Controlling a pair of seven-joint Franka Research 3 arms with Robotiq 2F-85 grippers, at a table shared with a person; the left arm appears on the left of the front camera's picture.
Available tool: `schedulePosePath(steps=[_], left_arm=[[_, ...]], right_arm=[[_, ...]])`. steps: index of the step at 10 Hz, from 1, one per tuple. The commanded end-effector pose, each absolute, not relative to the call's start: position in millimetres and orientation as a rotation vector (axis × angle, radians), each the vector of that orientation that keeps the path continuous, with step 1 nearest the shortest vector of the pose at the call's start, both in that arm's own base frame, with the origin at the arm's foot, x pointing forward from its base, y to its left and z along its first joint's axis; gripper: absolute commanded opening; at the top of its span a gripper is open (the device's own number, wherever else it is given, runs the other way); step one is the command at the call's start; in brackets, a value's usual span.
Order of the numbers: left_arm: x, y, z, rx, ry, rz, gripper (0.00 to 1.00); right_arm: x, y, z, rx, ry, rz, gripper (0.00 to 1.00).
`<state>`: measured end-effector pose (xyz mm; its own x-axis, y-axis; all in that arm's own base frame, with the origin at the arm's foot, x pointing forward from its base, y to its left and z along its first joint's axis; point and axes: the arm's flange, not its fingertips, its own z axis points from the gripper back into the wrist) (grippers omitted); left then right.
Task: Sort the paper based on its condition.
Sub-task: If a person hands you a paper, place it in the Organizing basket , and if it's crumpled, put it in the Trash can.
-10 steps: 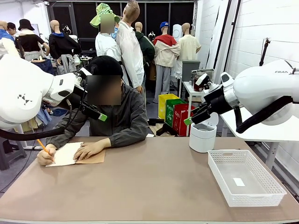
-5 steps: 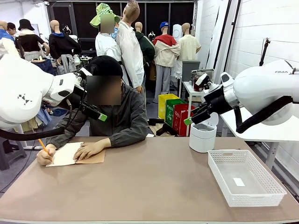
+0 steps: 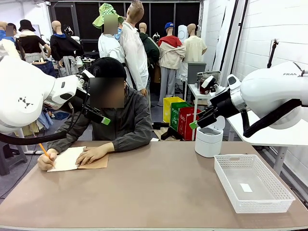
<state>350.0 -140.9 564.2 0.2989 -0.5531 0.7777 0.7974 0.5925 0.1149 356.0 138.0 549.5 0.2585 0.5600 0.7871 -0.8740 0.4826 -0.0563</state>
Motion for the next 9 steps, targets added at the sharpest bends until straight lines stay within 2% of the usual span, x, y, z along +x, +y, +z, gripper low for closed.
schedulePosePath(steps=[1, 9], left_arm=[[349.6, -140.5, 564.3, -0.326, -0.877, -0.911, 1.00], [349.6, -140.5, 564.3, -0.326, -0.877, -0.911, 1.00]], right_arm=[[358.6, 137.7, 547.0, 0.453, -0.852, 1.025, 1.00], [358.6, 137.7, 547.0, 0.453, -0.852, 1.025, 1.00]])
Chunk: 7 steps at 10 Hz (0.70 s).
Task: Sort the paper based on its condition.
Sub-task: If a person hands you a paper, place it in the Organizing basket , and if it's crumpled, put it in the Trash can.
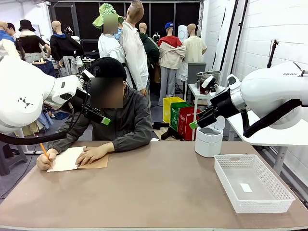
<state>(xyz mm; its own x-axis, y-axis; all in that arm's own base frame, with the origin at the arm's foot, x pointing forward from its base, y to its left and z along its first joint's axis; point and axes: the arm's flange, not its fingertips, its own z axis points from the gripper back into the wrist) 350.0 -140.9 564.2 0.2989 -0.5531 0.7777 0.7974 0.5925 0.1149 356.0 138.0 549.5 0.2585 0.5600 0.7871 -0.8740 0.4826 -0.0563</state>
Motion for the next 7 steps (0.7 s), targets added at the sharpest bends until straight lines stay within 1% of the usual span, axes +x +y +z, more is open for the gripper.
schedulePosePath(steps=[1, 7], left_arm=[[349.6, -140.5, 564.3, -0.326, -0.877, -0.911, 1.00], [349.6, -140.5, 564.3, -0.326, -0.877, -0.911, 1.00]], right_arm=[[358.6, 137.7, 547.0, 0.453, -0.852, 1.025, 1.00], [358.6, 137.7, 547.0, 0.453, -0.852, 1.025, 1.00]])
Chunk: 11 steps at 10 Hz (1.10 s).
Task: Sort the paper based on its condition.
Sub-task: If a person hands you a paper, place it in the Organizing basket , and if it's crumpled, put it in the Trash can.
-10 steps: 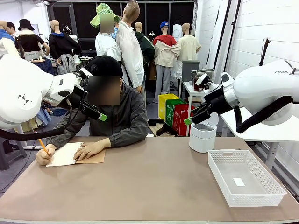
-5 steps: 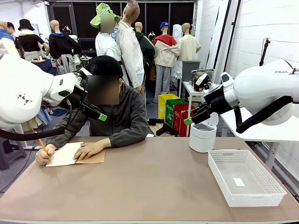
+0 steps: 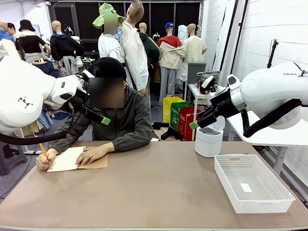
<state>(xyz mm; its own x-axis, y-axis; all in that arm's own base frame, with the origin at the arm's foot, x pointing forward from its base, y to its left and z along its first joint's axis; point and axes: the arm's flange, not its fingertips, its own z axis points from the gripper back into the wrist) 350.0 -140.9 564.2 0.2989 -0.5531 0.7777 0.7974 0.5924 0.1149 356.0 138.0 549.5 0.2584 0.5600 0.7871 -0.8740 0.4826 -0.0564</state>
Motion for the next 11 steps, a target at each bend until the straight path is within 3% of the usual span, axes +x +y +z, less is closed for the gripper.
schedulePosePath(steps=[1, 11], left_arm=[[349.6, -140.5, 564.3, -0.326, -0.877, -0.911, 1.00], [349.6, -140.5, 564.3, -0.326, -0.877, -0.911, 1.00]], right_arm=[[358.6, 137.7, 547.0, 0.453, -0.852, 1.025, 1.00], [358.6, 137.7, 547.0, 0.453, -0.852, 1.025, 1.00]])
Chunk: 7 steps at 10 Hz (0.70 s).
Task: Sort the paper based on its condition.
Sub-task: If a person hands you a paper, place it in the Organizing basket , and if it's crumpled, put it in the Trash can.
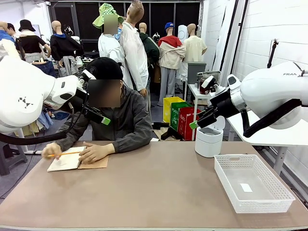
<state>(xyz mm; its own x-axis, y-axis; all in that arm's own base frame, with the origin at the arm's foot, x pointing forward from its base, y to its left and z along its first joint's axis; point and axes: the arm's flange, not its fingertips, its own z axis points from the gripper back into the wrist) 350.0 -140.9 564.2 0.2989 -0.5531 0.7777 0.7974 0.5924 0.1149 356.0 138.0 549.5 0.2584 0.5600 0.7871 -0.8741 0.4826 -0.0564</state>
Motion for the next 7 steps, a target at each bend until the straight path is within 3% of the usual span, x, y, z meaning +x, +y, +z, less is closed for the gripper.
schedulePosePath(steps=[1, 7], left_arm=[[349.6, -140.5, 564.3, -0.326, -0.877, -0.911, 1.00], [349.6, -140.5, 564.3, -0.326, -0.877, -0.911, 1.00]], right_arm=[[358.6, 137.7, 547.0, 0.453, -0.852, 1.025, 1.00], [358.6, 137.7, 547.0, 0.453, -0.852, 1.025, 1.00]])
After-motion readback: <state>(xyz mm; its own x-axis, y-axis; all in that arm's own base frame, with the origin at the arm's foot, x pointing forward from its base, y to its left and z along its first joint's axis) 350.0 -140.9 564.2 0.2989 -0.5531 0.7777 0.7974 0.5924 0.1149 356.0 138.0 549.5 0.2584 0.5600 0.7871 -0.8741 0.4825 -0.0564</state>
